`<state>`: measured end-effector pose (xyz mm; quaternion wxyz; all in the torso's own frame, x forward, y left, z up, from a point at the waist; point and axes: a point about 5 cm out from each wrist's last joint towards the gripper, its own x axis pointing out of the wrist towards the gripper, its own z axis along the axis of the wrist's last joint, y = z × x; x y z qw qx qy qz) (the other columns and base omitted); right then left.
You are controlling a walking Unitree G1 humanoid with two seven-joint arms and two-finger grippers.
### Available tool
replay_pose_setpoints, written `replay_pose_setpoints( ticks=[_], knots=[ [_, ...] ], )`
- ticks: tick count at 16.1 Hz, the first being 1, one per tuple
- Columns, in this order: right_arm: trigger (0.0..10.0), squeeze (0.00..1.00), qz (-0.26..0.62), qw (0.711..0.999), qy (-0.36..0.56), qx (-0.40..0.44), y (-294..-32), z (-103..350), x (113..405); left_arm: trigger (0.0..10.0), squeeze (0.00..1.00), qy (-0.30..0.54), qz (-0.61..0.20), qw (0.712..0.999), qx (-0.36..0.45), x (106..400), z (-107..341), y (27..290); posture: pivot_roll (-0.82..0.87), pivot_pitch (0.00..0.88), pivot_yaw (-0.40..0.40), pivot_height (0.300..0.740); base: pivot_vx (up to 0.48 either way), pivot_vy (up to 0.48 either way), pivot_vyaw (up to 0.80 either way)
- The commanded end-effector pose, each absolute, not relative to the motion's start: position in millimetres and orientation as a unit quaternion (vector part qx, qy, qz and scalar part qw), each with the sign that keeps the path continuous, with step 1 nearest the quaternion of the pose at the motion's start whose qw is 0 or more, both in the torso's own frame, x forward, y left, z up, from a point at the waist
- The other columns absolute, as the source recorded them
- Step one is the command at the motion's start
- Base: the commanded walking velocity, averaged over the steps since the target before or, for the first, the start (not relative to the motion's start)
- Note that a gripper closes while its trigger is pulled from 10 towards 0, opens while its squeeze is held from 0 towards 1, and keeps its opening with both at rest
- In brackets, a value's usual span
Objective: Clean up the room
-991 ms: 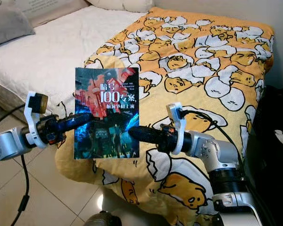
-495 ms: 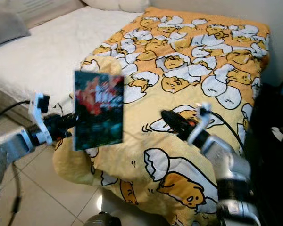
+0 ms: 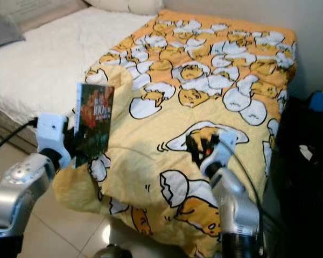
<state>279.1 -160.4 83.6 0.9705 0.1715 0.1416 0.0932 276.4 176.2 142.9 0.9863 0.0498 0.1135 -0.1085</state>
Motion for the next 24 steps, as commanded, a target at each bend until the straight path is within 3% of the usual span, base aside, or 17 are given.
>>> replay_pose_setpoints(
  ticks=[1,4,17,24],
  knots=[
    [10.0,0.00,0.094,0.973,0.138,0.157,-155,89,278,10.0,0.00,0.080,-0.111,0.989,0.062,275,155,171,-0.05,0.000,0.039,0.740,0.000,0.000,0.00],
    [10.0,0.00,0.074,0.977,0.137,0.148,-160,92,271,10.0,0.00,0.075,-0.100,0.990,0.070,268,153,166,-0.04,0.000,0.023,0.740,0.000,0.081,-0.21],
    [10.0,0.00,0.070,0.976,0.148,0.141,-152,92,264,10.0,0.00,0.076,-0.087,0.990,0.075,264,156,172,-0.02,0.000,0.024,0.740,0.000,0.293,-0.77],
    [10.0,0.00,0.074,0.977,0.156,0.125,-150,91,265,10.0,0.00,0.082,-0.091,0.990,0.074,266,155,172,-0.02,0.000,0.020,0.740,0.000,0.331,-0.13]
  ],
)
